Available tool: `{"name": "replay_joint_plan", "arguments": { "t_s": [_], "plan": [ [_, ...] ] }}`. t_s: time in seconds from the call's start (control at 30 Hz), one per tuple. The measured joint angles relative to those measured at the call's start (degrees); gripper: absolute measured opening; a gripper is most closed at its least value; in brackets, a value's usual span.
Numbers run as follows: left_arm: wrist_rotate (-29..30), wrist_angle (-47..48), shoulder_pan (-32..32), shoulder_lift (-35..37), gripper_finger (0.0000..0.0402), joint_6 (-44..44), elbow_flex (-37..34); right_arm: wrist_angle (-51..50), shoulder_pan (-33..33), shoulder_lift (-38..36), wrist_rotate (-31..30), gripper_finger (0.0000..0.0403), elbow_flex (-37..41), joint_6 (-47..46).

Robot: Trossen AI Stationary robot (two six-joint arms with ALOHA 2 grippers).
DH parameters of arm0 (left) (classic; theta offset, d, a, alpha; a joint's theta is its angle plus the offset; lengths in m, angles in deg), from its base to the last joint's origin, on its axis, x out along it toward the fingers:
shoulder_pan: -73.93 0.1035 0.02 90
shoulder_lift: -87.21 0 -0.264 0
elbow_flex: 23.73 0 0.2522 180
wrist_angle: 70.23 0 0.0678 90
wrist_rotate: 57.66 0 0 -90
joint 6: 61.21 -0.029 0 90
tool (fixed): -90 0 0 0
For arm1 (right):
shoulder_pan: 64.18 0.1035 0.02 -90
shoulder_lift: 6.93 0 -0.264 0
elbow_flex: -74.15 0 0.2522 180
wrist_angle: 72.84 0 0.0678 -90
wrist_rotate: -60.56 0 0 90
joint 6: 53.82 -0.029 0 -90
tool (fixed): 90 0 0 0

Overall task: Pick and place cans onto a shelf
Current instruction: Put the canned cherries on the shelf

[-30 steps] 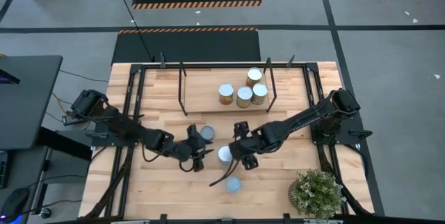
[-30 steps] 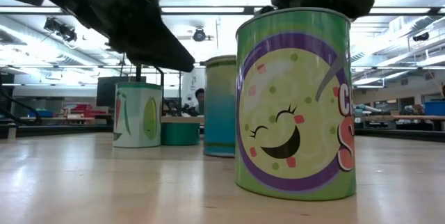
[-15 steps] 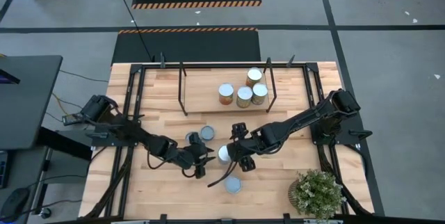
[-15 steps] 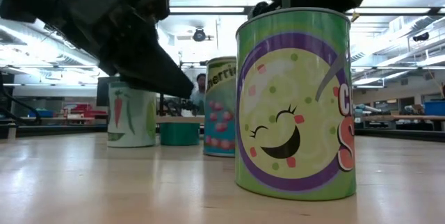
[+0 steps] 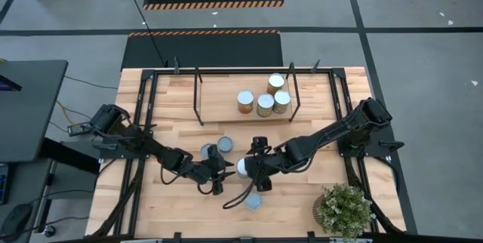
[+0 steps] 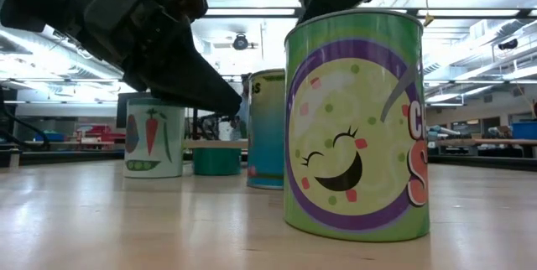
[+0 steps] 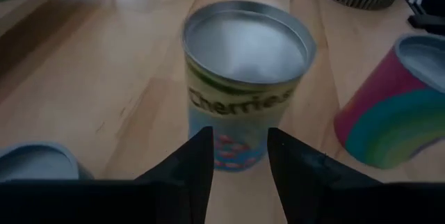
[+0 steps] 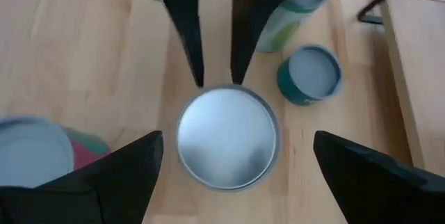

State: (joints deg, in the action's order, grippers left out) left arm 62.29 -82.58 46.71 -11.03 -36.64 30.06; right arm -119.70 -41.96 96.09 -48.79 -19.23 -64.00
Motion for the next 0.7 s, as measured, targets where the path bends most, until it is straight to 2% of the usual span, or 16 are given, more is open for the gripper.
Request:
{"name": "replay_joint_plan", "arguments": {
  "t_s": [0.2,0.43,0.7],
  "plan": [
    [-1.32,0.29,-0.07,0.00,0.0142,0.29,0.00,-3.34,-0.75,-0.33,0.72,0.0380,0.00,10.38],
    [-3.73,-0.56,-0.63,0.09,0.0142,3.18,0.02,-11.90,-5.03,-0.33,0.91,0.0380,0.00,12.26],
    [-0.45,-0.98,0.62,0.02,0.0142,1.99,0.12,-5.64,-6.72,1.03,-0.99,0.0380,1.95,15.91]
  ]
}}
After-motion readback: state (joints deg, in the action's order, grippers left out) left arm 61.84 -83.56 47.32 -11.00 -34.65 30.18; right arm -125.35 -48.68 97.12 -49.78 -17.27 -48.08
